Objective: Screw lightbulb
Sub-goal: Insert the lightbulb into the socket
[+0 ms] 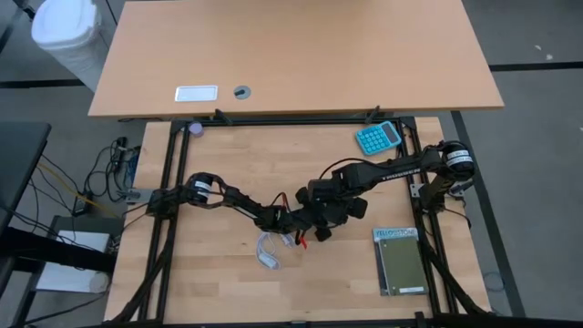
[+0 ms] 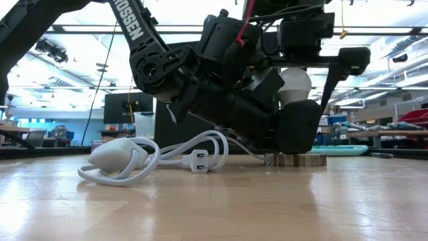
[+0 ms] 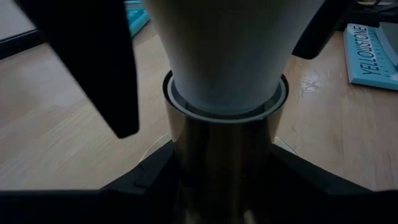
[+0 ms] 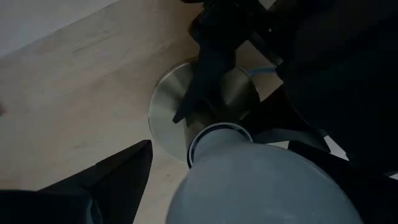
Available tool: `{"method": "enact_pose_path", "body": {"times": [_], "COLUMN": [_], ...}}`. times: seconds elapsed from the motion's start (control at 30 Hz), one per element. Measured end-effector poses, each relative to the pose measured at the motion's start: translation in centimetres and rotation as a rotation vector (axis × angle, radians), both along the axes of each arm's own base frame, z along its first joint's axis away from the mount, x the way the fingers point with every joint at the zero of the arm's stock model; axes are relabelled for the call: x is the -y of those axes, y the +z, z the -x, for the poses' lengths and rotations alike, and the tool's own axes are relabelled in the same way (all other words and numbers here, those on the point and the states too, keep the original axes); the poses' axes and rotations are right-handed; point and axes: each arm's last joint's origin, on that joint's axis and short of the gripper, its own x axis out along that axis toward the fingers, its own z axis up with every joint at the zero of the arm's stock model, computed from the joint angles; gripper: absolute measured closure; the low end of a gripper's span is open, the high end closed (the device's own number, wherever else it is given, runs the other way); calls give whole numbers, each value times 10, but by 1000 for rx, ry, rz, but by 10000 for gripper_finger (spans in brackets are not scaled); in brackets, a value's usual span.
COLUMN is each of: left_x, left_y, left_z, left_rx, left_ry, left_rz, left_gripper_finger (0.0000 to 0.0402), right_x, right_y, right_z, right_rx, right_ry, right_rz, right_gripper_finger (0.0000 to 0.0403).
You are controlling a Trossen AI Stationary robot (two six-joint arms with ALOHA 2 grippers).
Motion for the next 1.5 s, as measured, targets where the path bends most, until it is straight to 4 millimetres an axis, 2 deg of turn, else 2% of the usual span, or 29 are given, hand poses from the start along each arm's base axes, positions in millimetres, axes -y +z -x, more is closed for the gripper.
{"method": "enact_pose_path", "body": {"times": [0.27, 0.77, 0.9, 1.1, 1.37, 1.5], "left_x": [0, 0, 0, 0, 0, 0], "left_y": [0, 0, 0, 0, 0, 0], "left_z": [0, 0, 0, 0, 0, 0], "left_rx": [-1, -1, -1, -1, -1, 0], "left_ry": [1, 0, -1, -1, -1, 0], "left_rz": [-1, 0, 1, 1, 1, 1], "left_gripper_finger": [196, 196, 196, 196, 196, 196], "right_x": [0, 2, 2, 1, 1, 2], "right_y": [0, 0, 0, 0, 0, 0], "right_z": [0, -2, -2, -3, -4, -4], "right_rx": [2, 14, 18, 35, 50, 57], "right_ry": [0, -2, -74, -217, -422, -540], "right_rz": [-8, -15, -29, -65, -103, -124], "right_gripper_finger": [39, 147, 150, 128, 148, 142]}}
